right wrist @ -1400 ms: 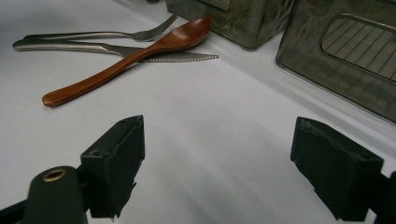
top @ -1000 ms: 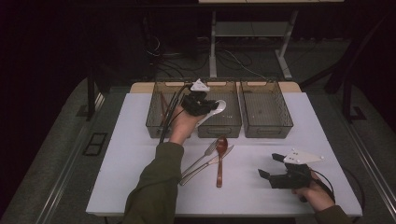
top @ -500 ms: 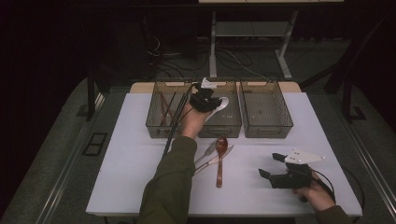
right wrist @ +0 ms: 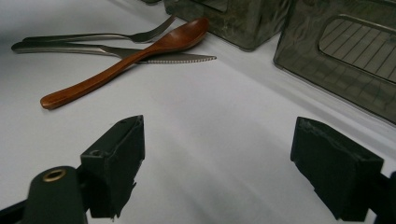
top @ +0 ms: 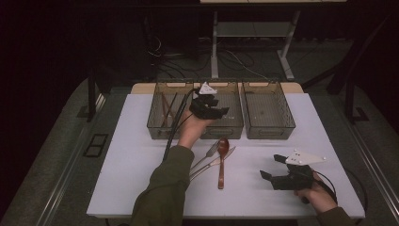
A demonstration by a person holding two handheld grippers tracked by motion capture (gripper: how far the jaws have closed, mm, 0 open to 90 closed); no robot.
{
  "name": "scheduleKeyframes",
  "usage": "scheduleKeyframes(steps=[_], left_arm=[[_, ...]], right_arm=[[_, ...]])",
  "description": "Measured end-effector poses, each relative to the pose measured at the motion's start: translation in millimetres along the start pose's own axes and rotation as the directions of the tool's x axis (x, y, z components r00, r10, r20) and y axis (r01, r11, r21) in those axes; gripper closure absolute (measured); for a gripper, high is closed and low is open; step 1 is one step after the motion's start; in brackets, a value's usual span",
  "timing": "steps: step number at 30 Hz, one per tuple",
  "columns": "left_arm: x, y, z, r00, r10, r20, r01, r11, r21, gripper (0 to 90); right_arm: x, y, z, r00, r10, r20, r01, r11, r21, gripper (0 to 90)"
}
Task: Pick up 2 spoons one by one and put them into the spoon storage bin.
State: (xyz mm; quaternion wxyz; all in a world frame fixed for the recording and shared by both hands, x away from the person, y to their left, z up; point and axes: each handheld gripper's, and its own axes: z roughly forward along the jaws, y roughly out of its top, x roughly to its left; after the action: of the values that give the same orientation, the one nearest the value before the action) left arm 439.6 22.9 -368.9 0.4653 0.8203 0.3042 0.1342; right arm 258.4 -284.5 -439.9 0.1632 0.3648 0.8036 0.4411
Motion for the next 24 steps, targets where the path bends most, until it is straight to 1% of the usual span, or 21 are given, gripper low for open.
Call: scheduleKeyframes(steps=[2, 3, 4, 5, 6, 7, 9, 11, 12, 14, 15, 16, 17, 18, 19, 20, 21, 22, 24], left_arm=[[-4.6, -4.5, -8.3, 1.0000, -0.006, 0.006, 0.006, 0.9998, -0.017, 39.5], [-4.4, -6.5, -14.0, 0.9998, 0.015, 0.011, -0.014, 0.9999, -0.004, 39.0], [-5.7, -8.8, -18.7, 0.9998, 0.015, 0.008, -0.015, 0.9999, -0.008, 38.5], [-7.1, -11.5, -23.2, 0.9999, 0.013, 0.011, -0.013, 0.9998, -0.017, 37.9], [-9.5, -14.9, -28.5, 0.9999, 0.000, 0.010, 0.000, 0.9998, -0.022, 37.1], [-10.9, -18.8, -33.8, 0.9999, -0.003, 0.014, 0.004, 0.9996, -0.029, 37.0], [-13.7, -25.8, -42.3, 0.9995, -0.010, 0.029, 0.011, 0.9991, -0.041, 35.6], [-16.6, -34.3, -52.7, 0.9995, -0.001, 0.031, 0.002, 0.9989, -0.047, 35.2], [-17.6, -39.5, -59.1, 0.9992, 0.010, 0.038, -0.008, 0.9993, -0.037, 35.0], [-20.5, -48.4, -67.8, 0.9992, 0.015, 0.038, -0.013, 0.9995, -0.030, 33.5], [-21.7, -53.1, -72.1, 0.9992, 0.015, 0.038, -0.013, 0.9993, -0.035, 33.2], [-22.2, -57.8, -76.2, 0.9991, 0.011, 0.040, -0.010, 0.9992, -0.037, 33.0], [-22.6, -62.6, -79.7, 0.9991, 0.006, 0.042, -0.004, 0.9991, -0.042, 32.2], [-22.7, -67.2, -83.4, 0.9990, 0.004, 0.045, -0.002, 0.9994, -0.035, 31.4], [-23.0, -71.9, -86.7, 0.9990, 0.003, 0.044, -0.001, 0.9995, -0.032, 30.8], [-23.4, -76.6, -89.6, 0.9990, 0.001, 0.044, 0.000, 0.9995, -0.030, 30.4], [-23.8, -81.0, -92.4, 0.9991, 0.003, 0.042, -0.002, 0.9998, -0.022, 29.9], [-24.6, -85.5, -95.4, 0.9992, 0.010, 0.038, -0.009, 0.9999, -0.014, 29.2], [-26.2, -95.9, -101.5, 0.9992, 0.019, 0.034, -0.019, 0.9998, -0.006, 28.7]], right_arm=[[-0.2, 0.6, -0.4, 1.0000, 0.005, -0.004, -0.005, 1.000, 0.003, 17.9], [-0.5, 1.1, -0.6, 0.9999, 0.012, -0.007, -0.012, 1.000, 0.004, 17.8], [-0.8, 1.5, -0.5, 0.9998, 0.017, -0.005, -0.017, 1.000, 0.000, 17.8], [-1.3, 1.9, -0.5, 0.9997, 0.025, -0.004, -0.025, 1.000, -0.005, 17.8], [-1.9, 2.6, -0.6, 0.9994, 0.032, -0.010, -0.032, 0.999, -0.005, 17.8], [-2.3, 3.3, -0.4, 0.9991, 0.038, -0.015, -0.039, 0.999, -0.007, 17.8], [-2.7, 4.4, -0.1, 0.9990, 0.042, -0.017, -0.042, 0.999, -0.005, 17.8], [-2.9, 4.9, 0.4, 0.9989, 0.044, -0.014, -0.044, 0.999, -0.005, 17.8], [-2.9, 5.0, 0.8, 0.9988, 0.047, -0.015, -0.047, 0.999, -0.003, 17.8], [-2.2, 4.8, 2.2, 0.9989, 0.046, -0.012, -0.046, 0.999, 0.001, 17.8], [-0.8, 5.0, 2.3, 0.9983, 0.055, -0.020, -0.055, 0.998, 0.009, 17.8], [-0.3, 5.5, 2.7, 0.9990, 0.042, -0.012, -0.042, 0.999, 0.003, 17.8], [0.4, 6.3, 2.6, 0.9994, 0.033, -0.015, -0.033, 0.999, 0.002, 17.8], [2.1, 7.4, 2.4, 0.9995, 0.027, -0.017, -0.027, 1.000, -0.001, 17.6], [2.8, 8.7, 2.8, 0.9997, 0.012, -0.024, -0.012, 1.000, -0.001, 14.0], [3.4, 10.2, 3.3, 0.9989, 0.002, -0.047, -0.002, 1.000, 0.007, 13.4], [4.6, 11.9, 3.8, 0.9980, 0.002, -0.063, -0.001, 1.000, 0.015, 15.1], [5.4, 13.9, 5.1, 0.9978, 0.005, -0.065, -0.003, 1.000, 0.026, 16.4], [6.5, 17.4, 8.8, 0.9952, 0.032, -0.092, -0.026, 0.998, 0.061, 29.9]])
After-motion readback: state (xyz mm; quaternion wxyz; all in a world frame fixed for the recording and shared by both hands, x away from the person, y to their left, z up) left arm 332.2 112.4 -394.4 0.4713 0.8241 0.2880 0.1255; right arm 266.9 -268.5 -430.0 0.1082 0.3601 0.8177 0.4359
